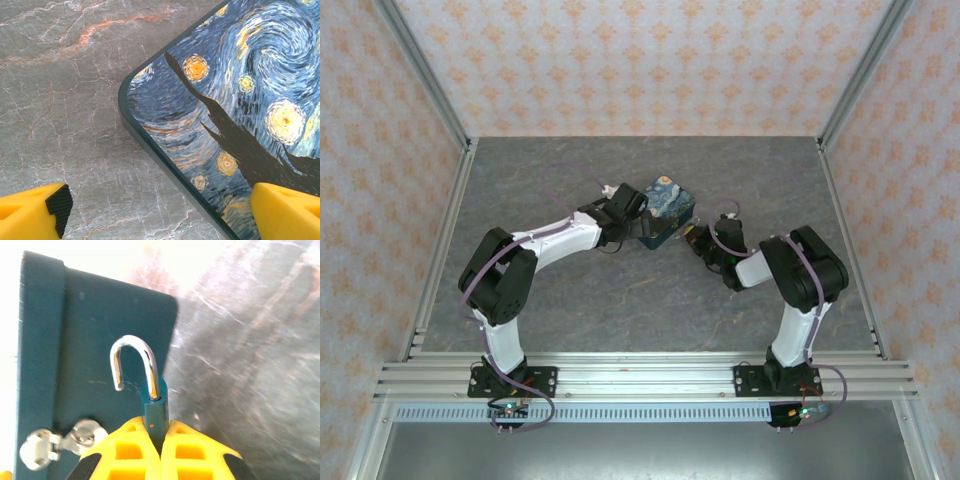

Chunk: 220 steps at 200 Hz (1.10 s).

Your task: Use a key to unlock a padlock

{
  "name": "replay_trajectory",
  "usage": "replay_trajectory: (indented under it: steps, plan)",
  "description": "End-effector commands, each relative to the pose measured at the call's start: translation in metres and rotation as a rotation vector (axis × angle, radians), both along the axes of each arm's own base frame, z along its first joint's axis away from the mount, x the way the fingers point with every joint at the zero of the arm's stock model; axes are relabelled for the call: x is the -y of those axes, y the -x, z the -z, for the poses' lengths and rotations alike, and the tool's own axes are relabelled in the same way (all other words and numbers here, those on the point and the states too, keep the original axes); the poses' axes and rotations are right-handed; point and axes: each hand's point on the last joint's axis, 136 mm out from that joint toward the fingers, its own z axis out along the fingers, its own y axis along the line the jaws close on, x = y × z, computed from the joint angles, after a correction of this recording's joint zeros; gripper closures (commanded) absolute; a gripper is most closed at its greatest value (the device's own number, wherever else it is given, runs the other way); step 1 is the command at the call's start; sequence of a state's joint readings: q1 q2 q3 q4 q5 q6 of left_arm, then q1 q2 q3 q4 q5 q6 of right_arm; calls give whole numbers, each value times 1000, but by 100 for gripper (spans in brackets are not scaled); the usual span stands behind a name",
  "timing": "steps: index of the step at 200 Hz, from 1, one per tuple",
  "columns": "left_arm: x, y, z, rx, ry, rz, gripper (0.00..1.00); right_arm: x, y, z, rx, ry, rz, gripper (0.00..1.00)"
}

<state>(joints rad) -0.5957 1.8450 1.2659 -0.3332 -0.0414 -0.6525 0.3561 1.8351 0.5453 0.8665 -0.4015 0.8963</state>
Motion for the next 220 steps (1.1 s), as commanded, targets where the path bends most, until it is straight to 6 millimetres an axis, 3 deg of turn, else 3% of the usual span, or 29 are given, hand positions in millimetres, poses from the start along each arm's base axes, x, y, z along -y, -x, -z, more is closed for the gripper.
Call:
replay_trajectory:
  steps: [1, 49, 110, 138, 164, 195, 220]
  plan:
    - [-23, 40, 47, -207, -159, 50, 6, -3, 15, -12, 21, -8, -58, 100]
    - [-15, 34, 24, -170, -113, 61, 0, -14, 61, -15, -34, -61, -165, 100]
    - [-15, 37, -7, -122, -64, 50, 0, -76, 146, -15, -105, -19, -448, 100]
    - [-19, 42, -22, -94, -45, 37, 0, -86, 174, -2, -164, -17, -512, 100]
    - [-24, 48, -35, -77, -32, 35, 0, -82, 184, 11, -210, -15, -523, 100]
    - [-30, 56, -48, -54, -26, 32, 0, -79, 188, 13, -232, -4, -521, 100]
    - [-35, 60, -55, -40, -27, 29, 0, -75, 188, 11, -236, 25, -515, 78]
